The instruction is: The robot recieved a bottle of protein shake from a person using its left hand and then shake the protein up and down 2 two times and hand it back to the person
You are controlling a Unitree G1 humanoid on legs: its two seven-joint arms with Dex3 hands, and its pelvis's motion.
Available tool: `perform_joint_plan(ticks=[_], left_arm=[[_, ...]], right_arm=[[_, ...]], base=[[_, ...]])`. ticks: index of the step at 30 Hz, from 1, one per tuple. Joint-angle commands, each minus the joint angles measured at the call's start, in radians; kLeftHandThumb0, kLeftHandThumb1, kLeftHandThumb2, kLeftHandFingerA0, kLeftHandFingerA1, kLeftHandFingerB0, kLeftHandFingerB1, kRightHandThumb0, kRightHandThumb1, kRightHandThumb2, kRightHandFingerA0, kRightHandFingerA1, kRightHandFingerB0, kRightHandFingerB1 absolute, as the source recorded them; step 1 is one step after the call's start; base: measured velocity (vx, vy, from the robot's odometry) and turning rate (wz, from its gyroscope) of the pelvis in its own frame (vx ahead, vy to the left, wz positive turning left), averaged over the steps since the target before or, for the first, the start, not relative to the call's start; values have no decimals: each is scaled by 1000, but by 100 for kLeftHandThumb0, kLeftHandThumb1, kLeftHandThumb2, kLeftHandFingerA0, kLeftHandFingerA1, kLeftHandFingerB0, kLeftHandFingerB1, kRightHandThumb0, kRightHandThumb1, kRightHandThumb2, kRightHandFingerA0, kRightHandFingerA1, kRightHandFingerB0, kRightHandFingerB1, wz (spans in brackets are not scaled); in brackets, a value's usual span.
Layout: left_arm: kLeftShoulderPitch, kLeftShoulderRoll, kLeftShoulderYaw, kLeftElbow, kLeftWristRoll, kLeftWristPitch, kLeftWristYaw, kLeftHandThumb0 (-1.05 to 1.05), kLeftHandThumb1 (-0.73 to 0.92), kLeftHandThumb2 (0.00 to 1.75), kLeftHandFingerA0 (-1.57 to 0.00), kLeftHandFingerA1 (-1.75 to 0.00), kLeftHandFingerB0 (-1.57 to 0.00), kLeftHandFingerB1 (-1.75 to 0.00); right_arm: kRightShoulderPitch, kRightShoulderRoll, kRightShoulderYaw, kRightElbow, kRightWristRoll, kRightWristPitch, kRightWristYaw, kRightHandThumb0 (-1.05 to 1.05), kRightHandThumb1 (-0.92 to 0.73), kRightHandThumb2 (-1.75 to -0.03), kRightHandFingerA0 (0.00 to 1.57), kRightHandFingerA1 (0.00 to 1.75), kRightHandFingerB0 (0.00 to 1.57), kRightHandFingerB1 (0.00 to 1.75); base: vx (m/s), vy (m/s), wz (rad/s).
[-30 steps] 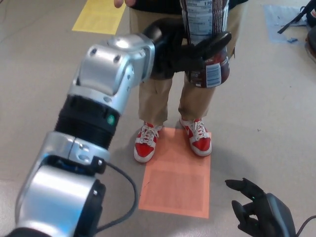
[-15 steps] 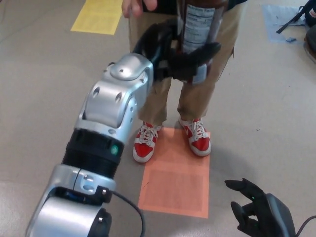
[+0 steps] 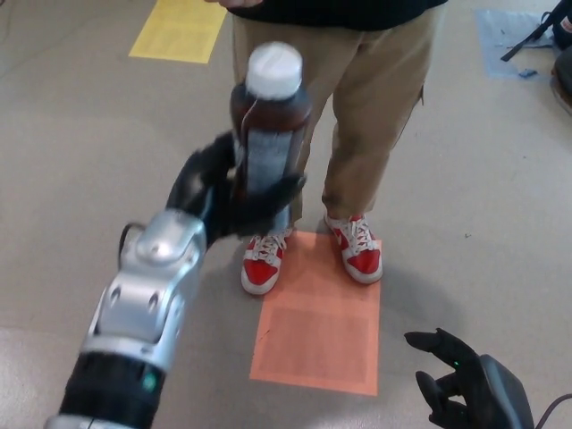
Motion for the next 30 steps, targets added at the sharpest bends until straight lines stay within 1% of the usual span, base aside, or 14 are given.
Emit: perform_joint_plan(ticks=[1,11,15,17,18,20,21,22,23,24,25,26,27,30], left_arm=[[78,28,-13,14,-1,-98,-61,-23,85,66,-71,-163,-53,-118],[110,41,-39,47,14,-120,-85,-23,86,65,-72,-157,-62,-109],[45,23,4,-108,-65,-26,-96,-25,81,69,-70,-153,-60,-110],[-68,-10,102,-215,-169,23,-56,-25,86,67,-69,-152,-62,-112],[-94,-10,129,-243,-194,53,-51,-24,86,66,-66,-160,-60,-113],[-113,-13,157,-281,-209,103,-51,-22,87,66,-65,-160,-61,-111],[-80,-11,136,-266,-179,109,-65,-16,85,65,-67,-159,-58,-115],[-1,11,74,-205,-129,96,-110,-20,80,67,-69,-152,-62,-103],[112,46,-16,-116,-60,75,-174,-20,80,67,-69,-152,-62,-103],[144,64,-53,-99,-40,75,-182,-22,81,68,-72,-148,-65,-97],[158,74,-72,-91,-33,74,-185,-22,81,68,-72,-148,-65,-97],[211,78,-105,-32,-19,50,-198,-22,82,68,-69,-154,-63,-106],[190,72,-85,-63,-60,105,-194,-25,81,68,-68,-155,-59,-107],[125,65,-38,-132,-126,150,-187,-24,83,68,-65,-153,-62,-104]], right_arm=[[1,-4,-15,6,13,-9,23,-29,-84,-65,92,56,57,43],[-2,0,-31,7,19,-3,35,-31,-87,-65,90,56,56,43],[-19,0,-44,2,27,-10,51,-29,-82,-66,92,56,54,43],[-38,2,-51,2,30,3,56,-30,-85,-65,90,58,56,42],[-44,10,-49,5,26,12,51,-31,-85,-65,90,58,56,42],[-52,15,-49,9,23,21,47,-30,-84,-66,90,58,55,42],[-53,17,-53,9,27,22,52,-30,-84,-66,90,57,55,42],[-47,16,-53,7,28,14,54,-27,-83,-64,89,56,55,43],[-37,16,-53,5,27,2,56,-27,-83,-64,89,56,55,43],[-33,15,-52,4,25,-8,54,-26,-82,-66,90,54,54,44],[-32,14,-51,3,24,-12,53,-26,-82,-66,90,54,54,44],[-39,9,-51,-1,23,-10,54,-28,-82,-66,89,53,54,44],[-50,2,-54,-7,23,-8,54,-26,-83,-66,89,54,53,44],[-54,-4,-56,-10,20,-2,49,-25,-84,-64,89,56,55,43]], base=[[0,0,0],[0,0,0],[0,0,0],[0,0,0],[0,0,0],[0,0,0],[0,0,0],[0,0,0],[0,0,0],[0,0,0],[0,0,0],[0,0,0],[0,0,0],[0,0,0]])
